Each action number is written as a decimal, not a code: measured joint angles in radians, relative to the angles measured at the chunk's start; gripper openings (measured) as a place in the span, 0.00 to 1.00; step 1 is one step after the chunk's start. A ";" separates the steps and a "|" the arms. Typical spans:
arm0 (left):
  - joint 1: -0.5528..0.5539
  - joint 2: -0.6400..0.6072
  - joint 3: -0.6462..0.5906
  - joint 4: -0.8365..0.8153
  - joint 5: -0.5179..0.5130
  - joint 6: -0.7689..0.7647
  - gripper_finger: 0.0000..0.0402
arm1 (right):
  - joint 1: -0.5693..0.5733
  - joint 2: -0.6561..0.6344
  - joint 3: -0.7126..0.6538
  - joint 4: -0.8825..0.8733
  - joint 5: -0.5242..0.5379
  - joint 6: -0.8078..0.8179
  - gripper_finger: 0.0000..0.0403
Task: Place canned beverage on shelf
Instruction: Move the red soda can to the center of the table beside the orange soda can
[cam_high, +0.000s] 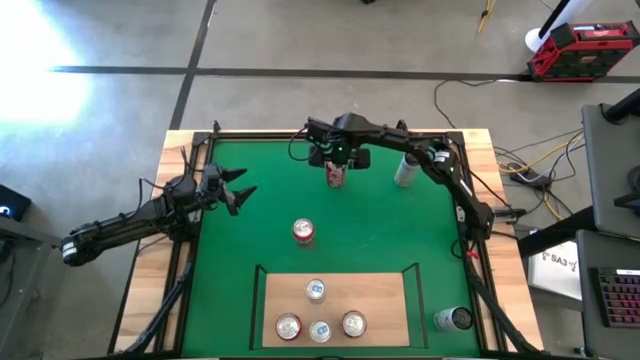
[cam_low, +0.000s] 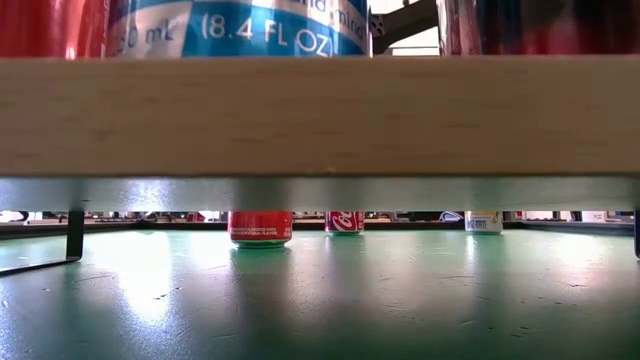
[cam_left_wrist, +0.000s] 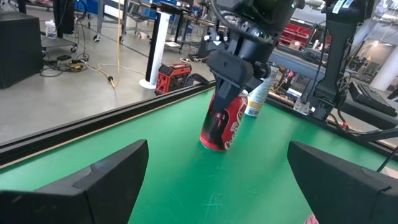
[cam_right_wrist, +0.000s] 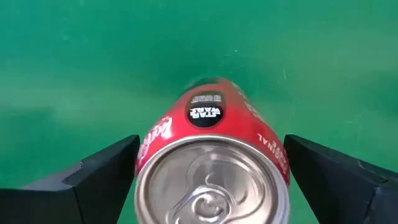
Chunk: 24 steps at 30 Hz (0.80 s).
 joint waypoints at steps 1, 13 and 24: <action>0.000 0.000 0.000 0.000 0.000 0.000 0.92 | 0.001 0.000 -0.005 0.002 0.000 0.001 0.95; 0.000 0.000 0.000 0.000 0.000 0.000 0.92 | 0.009 0.000 -0.011 -0.027 -0.072 0.018 0.74; 0.000 0.000 0.000 0.000 0.000 0.000 0.92 | 0.183 -0.051 -0.013 -0.217 -0.137 0.074 0.74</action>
